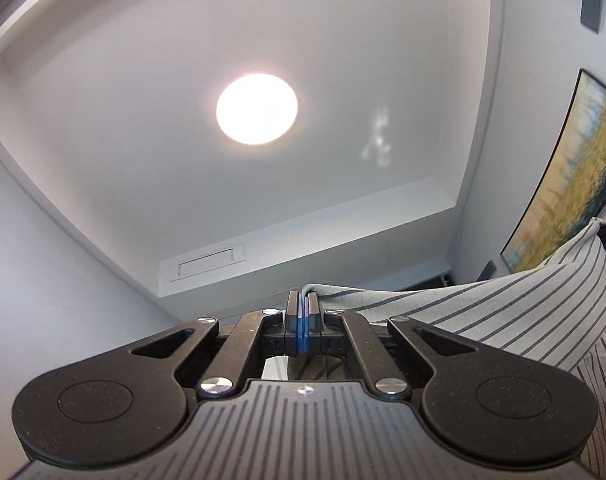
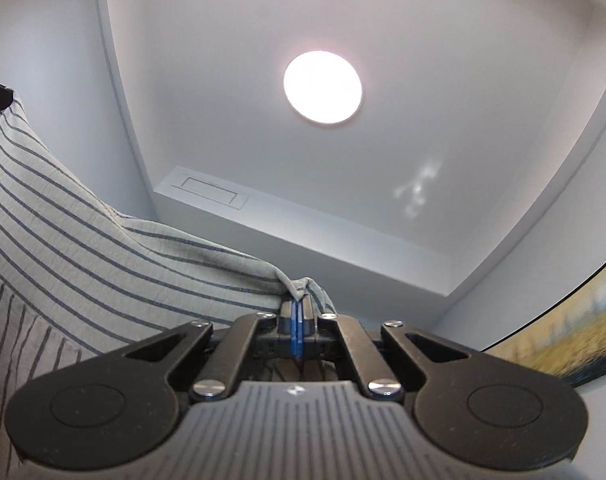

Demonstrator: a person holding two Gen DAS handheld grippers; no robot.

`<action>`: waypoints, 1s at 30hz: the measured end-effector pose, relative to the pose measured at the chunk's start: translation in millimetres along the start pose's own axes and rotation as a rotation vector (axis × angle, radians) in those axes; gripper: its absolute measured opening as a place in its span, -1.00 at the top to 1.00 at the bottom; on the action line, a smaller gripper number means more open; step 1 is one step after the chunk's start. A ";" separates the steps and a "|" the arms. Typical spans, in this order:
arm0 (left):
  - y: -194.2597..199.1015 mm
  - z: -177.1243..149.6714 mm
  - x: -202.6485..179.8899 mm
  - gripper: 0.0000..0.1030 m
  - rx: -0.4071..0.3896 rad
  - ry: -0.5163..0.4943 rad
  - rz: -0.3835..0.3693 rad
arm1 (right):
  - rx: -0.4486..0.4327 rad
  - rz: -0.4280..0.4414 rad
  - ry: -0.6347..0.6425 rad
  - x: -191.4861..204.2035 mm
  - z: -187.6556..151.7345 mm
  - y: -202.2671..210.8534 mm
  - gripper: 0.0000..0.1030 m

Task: Fold clothes
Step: 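Raise the brown striped shirt high with both grippers to let it hang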

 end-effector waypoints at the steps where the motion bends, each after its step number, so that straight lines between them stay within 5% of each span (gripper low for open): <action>1: -0.8 -2.0 -1.7 1.00 0.005 0.010 -0.014 | 0.002 -0.018 0.010 -4.7 2.3 6.1 0.98; 8: -30.1 -30.1 -21.8 1.00 0.102 0.010 -0.088 | 0.059 -0.081 0.059 -23.7 -5.4 22.7 0.98; 15: -94.9 -119.6 -49.9 1.00 0.286 -0.017 -0.117 | 0.211 -0.035 0.087 -8.4 -57.5 -3.4 0.98; 23: -145.3 -256.3 -105.8 1.00 0.510 -0.060 -0.160 | 0.468 0.067 0.110 42.9 -183.8 -59.2 0.98; 30: -178.0 -422.8 -140.5 1.00 0.795 -0.095 -0.184 | 0.734 0.198 0.101 113.9 -335.1 -90.5 0.98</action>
Point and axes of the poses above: each gripper's, at about its wrist camera, not at the fingertips, and y roughly against the way its jaws point, x to its left, z to its top, the point moved 5 cm from there along -y, roughly the way its jaws point, and after that the axes turned 15 degrees about y, right-handed, at the moved point
